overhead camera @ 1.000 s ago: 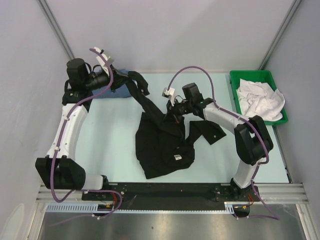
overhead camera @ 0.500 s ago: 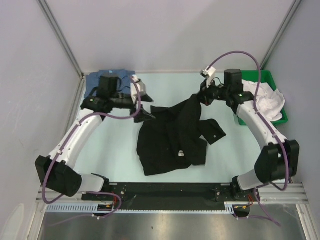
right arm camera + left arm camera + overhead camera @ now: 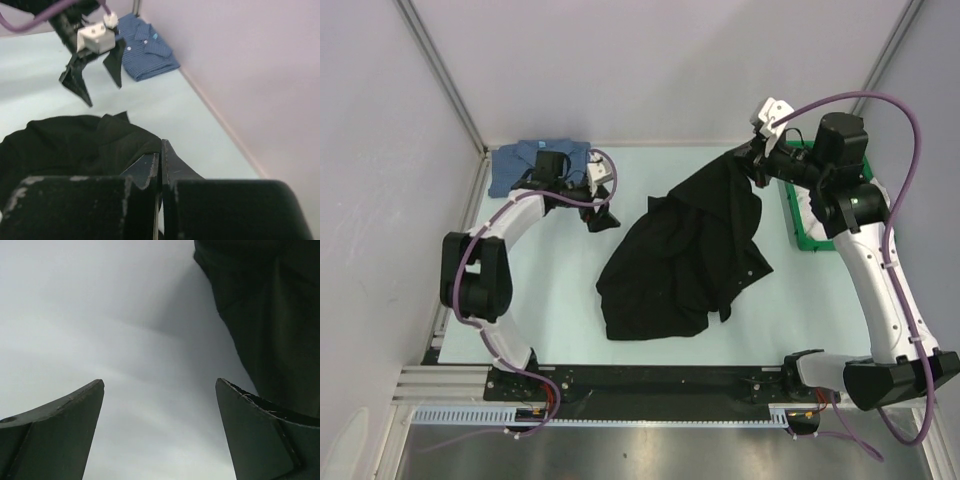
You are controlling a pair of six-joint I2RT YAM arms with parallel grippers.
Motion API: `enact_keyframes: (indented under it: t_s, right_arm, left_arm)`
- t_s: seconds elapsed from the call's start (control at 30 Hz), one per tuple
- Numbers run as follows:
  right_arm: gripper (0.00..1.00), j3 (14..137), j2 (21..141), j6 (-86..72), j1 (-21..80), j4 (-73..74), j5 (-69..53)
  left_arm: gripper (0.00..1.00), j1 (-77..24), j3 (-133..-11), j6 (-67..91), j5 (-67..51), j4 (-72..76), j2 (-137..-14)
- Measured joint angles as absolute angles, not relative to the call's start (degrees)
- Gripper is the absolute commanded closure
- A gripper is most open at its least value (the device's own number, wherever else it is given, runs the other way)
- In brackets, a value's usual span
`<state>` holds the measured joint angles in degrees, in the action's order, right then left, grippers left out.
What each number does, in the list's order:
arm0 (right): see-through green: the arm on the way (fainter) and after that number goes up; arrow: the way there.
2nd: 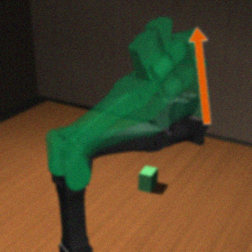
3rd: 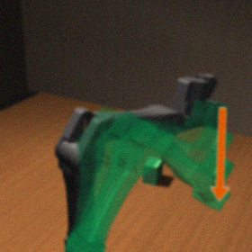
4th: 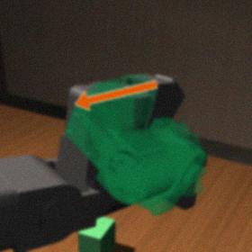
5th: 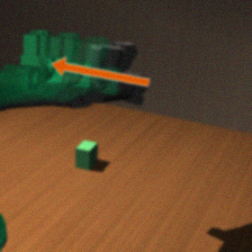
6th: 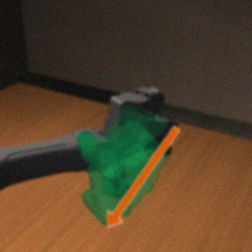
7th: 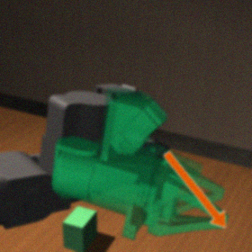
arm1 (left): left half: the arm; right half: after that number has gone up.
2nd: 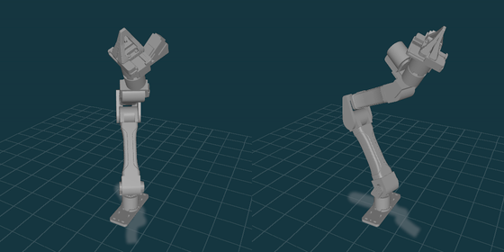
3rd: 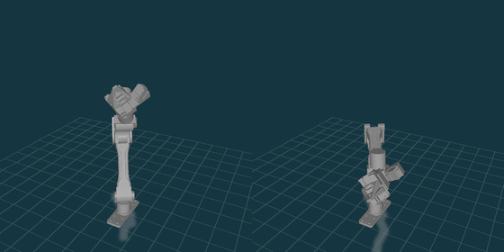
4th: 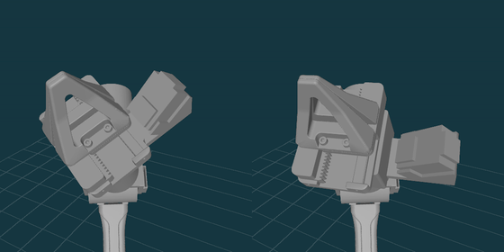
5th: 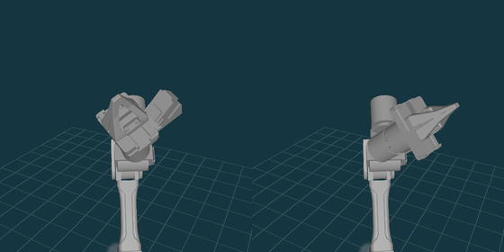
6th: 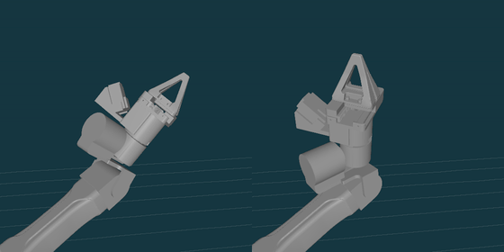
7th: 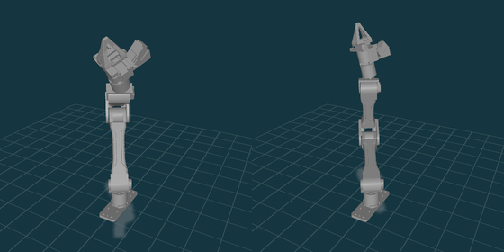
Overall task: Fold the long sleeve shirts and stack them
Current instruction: Flatten the shirt out
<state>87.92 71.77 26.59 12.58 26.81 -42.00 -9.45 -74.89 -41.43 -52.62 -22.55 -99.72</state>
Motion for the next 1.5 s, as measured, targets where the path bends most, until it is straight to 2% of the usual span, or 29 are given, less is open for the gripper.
enact_keyframes:
  t_s: [0.17,0.37,0.47,0.5,0.57,0.6,0.63,0.67,0.83,0.9,0.97,1.0,1.07,1.1,1.23,1.37,1.47,1.5]
  right_arm:
    - [1.0,90.0,72.5,26.1,12.8,26.7,-40.7]
    - [1.0,90.5,77.0,24.0,15.1,24.4,-38.8]
    - [1.0,92.0,80.4,22.5,18.0,22.8,-37.5]
    - [1.0,92.6,81.4,22.0,19.0,22.2,-37.3]
    - [1.0,94.6,83.9,20.9,21.5,20.9,-36.6]
    - [1.0,95.9,85.2,20.3,22.8,20.2,-36.3]
    - [1.0,96.8,86.1,19.7,23.7,19.6,-36.2]
    - [1.0,98.3,87.2,18.9,25.3,19.0,-35.9]
    - [1.0,106.9,92.2,13.6,30.7,15.2,-35.2]
    - [1.0,110.1,93.6,10.1,32.2,13.1,-35.3]
    - [1.0,113.6,94.8,5.6,32.8,11.2,-35.4]
    - [1.0,114.6,94.9,3.9,32.6,10.4,-35.4]
    - [1.0,115.2,94.0,0.4,31.5,9.0,-35.7]
    - [1.0,115.1,93.2,-1.0,30.5,8.9,-35.8]
    - [1.0,110.2,86.9,-3.0,25.8,8.7,-35.6]
    - [1.0,106.7,81.9,-3.0,24.0,9.1,-35.4]
    - [1.0,105.7,80.8,-3.1,23.7,9.1,-35.5]
    - [1.0,105.6,80.8,-3.1,23.6,9.1,-35.5]
  left_arm:
    - [0.08,-12.2,-74.3,-37.9,-60.3,-23.6,-102.4]
    - [0.11,-13.8,-64.6,-29.2,-70.8,-20.3,-101.4]
    - [0.31,-15.2,-60.3,-26.6,-72.0,-19.6,-100.2]
    - [0.48,-16.2,-59.1,-25.8,-71.8,-19.3,-99.6]
    - [0.68,-18.2,-57.6,-23.1,-70.7,-18.2,-98.7]
    - [0.86,-18.8,-57.4,-21.8,-70.3,-17.5,-98.3]
    - [0.96,-18.7,-57.3,-20.2,-70.0,-16.8,-97.9]
    - [1.0,-17.7,-57.3,-18.1,-69.6,-15.9,-97.1]
    - [1.0,-2.2,-57.5,-9.1,-69.8,-11.7,-88.3]
    - [1.0,4.3,-59.4,-9.2,-69.8,-14.1,-83.1]
    - [0.99,6.2,-61.7,-10.4,-70.1,-17.6,-77.3]
    - [0.63,5.5,-62.3,-10.9,-70.5,-18.6,-74.1]
    - [0.16,3.4,-62.0,-12.0,-70.8,-20.0,-68.8]
    - [0.01,2.4,-61.3,-11.6,-70.7,-19.7,-66.5]
    - [0.0,-0.2,-54.2,-8.9,-68.5,-14.7,-63.6]
    - [0.12,-7.8,-51.1,-9.0,-63.8,-12.9,-72.0]
    - [0.06,-13.5,-46.9,-7.3,-59.4,-9.3,-77.6]
    - [0.08,-13.9,-46.0,-6.8,-58.3,-8.4,-78.4]
